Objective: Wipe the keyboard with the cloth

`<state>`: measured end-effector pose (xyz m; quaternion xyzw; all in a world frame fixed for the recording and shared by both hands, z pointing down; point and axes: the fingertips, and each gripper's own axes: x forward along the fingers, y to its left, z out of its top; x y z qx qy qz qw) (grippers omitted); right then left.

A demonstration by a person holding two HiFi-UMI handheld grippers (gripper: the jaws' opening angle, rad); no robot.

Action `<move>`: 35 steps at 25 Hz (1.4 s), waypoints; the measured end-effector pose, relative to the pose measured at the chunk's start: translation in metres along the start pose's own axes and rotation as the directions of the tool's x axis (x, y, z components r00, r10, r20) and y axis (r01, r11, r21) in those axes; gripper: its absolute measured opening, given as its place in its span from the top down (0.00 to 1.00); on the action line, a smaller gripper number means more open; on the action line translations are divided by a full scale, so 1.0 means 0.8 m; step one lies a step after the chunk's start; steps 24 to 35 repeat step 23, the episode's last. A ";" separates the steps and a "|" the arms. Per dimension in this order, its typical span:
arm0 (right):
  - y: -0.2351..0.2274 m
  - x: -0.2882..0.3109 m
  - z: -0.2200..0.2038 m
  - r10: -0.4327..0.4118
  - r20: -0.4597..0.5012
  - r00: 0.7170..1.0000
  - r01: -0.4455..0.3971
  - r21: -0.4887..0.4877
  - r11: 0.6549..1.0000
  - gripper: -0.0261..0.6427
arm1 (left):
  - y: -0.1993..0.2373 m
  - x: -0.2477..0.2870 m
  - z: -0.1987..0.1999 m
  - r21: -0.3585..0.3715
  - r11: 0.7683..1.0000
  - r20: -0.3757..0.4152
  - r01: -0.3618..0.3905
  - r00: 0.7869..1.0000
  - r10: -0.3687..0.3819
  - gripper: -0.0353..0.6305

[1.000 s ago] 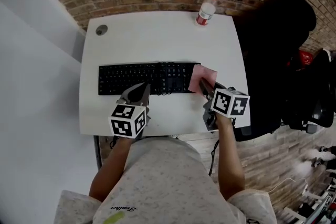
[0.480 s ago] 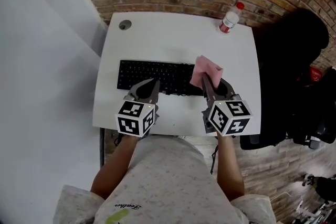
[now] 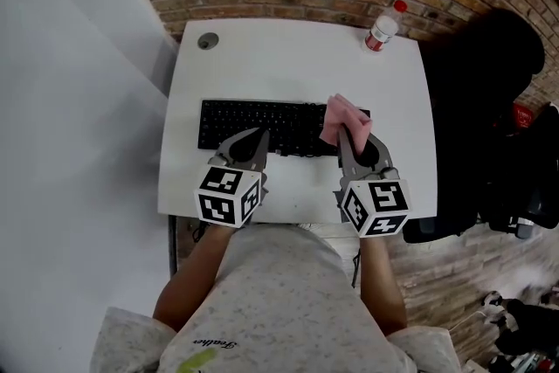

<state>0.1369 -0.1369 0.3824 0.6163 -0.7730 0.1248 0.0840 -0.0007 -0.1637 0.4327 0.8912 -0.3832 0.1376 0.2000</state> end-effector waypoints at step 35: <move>0.001 0.004 0.005 -0.029 0.021 0.999 0.029 -0.008 1.000 0.93 | 0.000 0.007 -0.002 0.003 1.000 -0.010 0.029 1.000 -0.029 0.96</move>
